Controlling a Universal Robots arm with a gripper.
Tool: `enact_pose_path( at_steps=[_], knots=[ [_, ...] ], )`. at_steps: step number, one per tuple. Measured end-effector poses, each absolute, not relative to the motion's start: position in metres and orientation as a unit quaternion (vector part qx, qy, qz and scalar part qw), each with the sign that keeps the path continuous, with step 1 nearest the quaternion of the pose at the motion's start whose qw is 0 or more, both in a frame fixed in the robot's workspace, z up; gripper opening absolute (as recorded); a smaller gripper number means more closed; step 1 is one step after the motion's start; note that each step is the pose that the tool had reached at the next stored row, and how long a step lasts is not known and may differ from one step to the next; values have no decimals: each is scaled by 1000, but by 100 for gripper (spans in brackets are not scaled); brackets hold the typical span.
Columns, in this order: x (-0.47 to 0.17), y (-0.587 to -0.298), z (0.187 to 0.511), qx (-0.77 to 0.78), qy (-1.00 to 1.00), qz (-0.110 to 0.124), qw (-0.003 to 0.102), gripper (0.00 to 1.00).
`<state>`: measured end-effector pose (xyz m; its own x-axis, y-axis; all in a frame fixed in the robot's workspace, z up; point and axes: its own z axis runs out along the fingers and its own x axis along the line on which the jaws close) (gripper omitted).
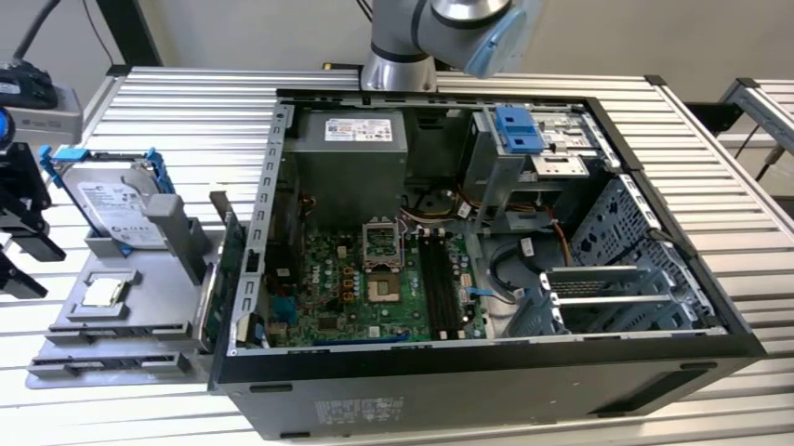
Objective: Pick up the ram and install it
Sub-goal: 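Pick up the ram and move it above insertion slot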
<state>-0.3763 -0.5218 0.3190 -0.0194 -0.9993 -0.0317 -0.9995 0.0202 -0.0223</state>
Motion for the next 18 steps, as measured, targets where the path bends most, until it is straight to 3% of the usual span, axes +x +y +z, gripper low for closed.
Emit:
enact_pose_path(
  at_steps=[18],
  knots=[
    [-376,-522,309,-700,714,3,20,100]
  ],
)
